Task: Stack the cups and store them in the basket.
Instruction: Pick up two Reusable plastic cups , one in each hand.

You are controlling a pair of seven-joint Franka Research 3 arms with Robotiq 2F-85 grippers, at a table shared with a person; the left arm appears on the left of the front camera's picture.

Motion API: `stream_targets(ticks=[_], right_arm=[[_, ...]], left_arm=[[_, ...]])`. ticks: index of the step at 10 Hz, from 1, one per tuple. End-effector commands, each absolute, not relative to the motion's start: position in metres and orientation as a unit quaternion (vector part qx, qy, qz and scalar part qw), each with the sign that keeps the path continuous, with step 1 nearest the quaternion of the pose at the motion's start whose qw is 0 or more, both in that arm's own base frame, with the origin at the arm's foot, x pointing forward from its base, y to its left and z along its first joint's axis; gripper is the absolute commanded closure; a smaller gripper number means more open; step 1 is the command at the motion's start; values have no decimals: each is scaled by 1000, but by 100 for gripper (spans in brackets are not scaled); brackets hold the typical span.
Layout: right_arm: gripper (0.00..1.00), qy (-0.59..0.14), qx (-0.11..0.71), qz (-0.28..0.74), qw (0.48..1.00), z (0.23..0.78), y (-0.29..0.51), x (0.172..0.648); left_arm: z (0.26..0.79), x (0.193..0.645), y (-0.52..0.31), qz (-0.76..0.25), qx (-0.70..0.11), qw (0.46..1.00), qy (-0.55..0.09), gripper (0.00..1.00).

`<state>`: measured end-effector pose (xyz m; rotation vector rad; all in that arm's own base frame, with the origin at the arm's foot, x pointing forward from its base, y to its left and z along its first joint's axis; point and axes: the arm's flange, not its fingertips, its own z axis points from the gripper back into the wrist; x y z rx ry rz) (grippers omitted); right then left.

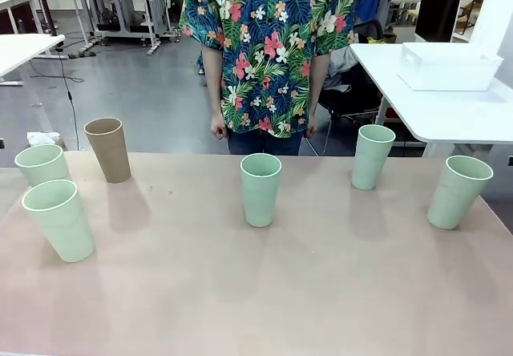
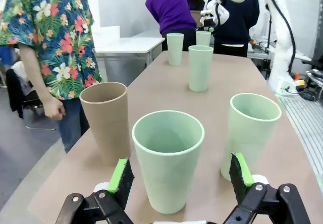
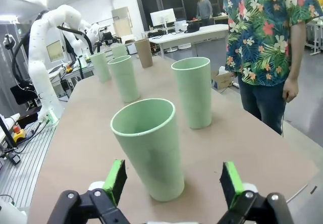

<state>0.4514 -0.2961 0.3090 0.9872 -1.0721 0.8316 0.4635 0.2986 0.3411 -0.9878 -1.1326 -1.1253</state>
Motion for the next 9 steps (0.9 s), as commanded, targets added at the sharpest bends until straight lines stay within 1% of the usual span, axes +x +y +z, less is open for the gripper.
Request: stream_targets(ticks=[1,3,4,5,6,8,9], right_arm=[[0,-469,436,380,668,323,-297,447],[0,-469,436,380,668,323,-297,447],[0,-475,436,373,668,314,-297,450],[0,-465,456,418,634,299,-284,450],[0,-476,460,424,618,287,-275,447],[0,-490,460,427,605,263,-263,441],[0,-500,459,423,600,252,-261,442]], left_arm=[[347,452,302,-486,-417,591,-491,0],[347,452,302,-486,-417,591,-491,0],[347,452,302,-486,-417,591,-491,0],[343,458,306,-481,-419,594,-490,0],[330,469,309,-470,-427,591,-497,0],[317,472,313,-473,-430,581,-504,0],[310,475,316,-480,-416,579,-510,0]])
